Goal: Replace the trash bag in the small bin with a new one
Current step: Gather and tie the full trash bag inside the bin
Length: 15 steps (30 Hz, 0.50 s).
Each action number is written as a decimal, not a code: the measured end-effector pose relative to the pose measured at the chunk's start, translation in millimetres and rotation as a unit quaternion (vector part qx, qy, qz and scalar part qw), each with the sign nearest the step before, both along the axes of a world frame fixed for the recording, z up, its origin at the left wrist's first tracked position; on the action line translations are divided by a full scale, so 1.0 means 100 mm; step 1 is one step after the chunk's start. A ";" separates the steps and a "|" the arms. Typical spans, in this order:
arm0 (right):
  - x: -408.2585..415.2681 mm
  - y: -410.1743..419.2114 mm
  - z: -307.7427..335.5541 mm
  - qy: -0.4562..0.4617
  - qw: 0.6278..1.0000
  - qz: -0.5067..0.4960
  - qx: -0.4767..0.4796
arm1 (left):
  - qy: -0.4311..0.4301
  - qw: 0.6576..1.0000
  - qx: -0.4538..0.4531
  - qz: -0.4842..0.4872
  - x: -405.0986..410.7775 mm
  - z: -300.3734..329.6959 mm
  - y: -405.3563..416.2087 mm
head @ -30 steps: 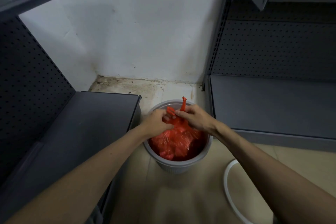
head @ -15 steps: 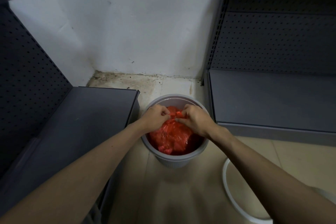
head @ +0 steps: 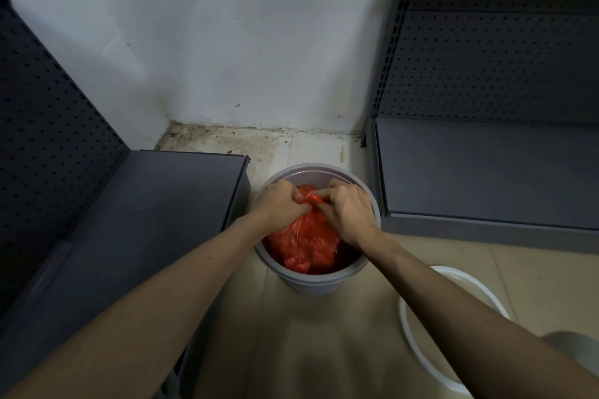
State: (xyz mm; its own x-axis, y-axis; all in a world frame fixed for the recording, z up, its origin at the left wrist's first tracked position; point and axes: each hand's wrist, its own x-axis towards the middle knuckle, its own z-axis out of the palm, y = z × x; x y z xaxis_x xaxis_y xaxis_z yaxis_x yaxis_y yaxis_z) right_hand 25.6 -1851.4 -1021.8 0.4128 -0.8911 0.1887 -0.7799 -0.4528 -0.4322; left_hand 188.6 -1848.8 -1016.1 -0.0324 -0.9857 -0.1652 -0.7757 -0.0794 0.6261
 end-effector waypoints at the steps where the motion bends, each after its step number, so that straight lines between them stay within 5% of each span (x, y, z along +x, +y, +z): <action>1: 0.00 -0.01 -0.01 -0.011 1.000 -0.002 0.005 | -0.015 1.000 -0.015 0.003 -0.03 -0.01 0.01; 9: -0.04 -0.03 -0.04 -0.028 0.999 -0.015 0.037 | -0.070 0.995 -0.071 0.019 -0.12 -0.01 0.02; 15: -0.01 -0.04 -0.07 -0.085 0.994 -0.027 0.062 | 0.117 0.984 0.049 0.124 -0.12 0.06 0.03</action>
